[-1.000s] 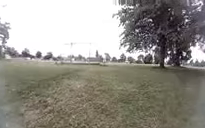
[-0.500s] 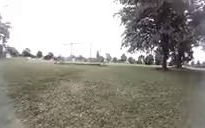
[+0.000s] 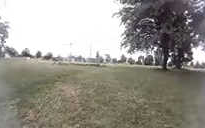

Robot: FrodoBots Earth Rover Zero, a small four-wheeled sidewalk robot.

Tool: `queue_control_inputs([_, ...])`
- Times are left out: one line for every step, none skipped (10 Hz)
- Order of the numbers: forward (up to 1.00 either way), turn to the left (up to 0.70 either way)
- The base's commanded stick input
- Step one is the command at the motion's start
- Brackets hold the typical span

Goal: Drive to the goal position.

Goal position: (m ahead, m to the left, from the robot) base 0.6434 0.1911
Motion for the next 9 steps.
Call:
queue_control_inputs([0.5, 0.0])
queue_control_inputs([0.5, 0.0])
queue_control_inputs([0.5, 0.0])
queue_control_inputs([0.5, 0.0])
queue_control_inputs([0.5, 0.0])
queue_control_inputs([0.5, 0.0])
queue_control_inputs([0.5, 0.0])
queue_control_inputs([0.5, 0.0])
queue_control_inputs([0.5, 0.0])
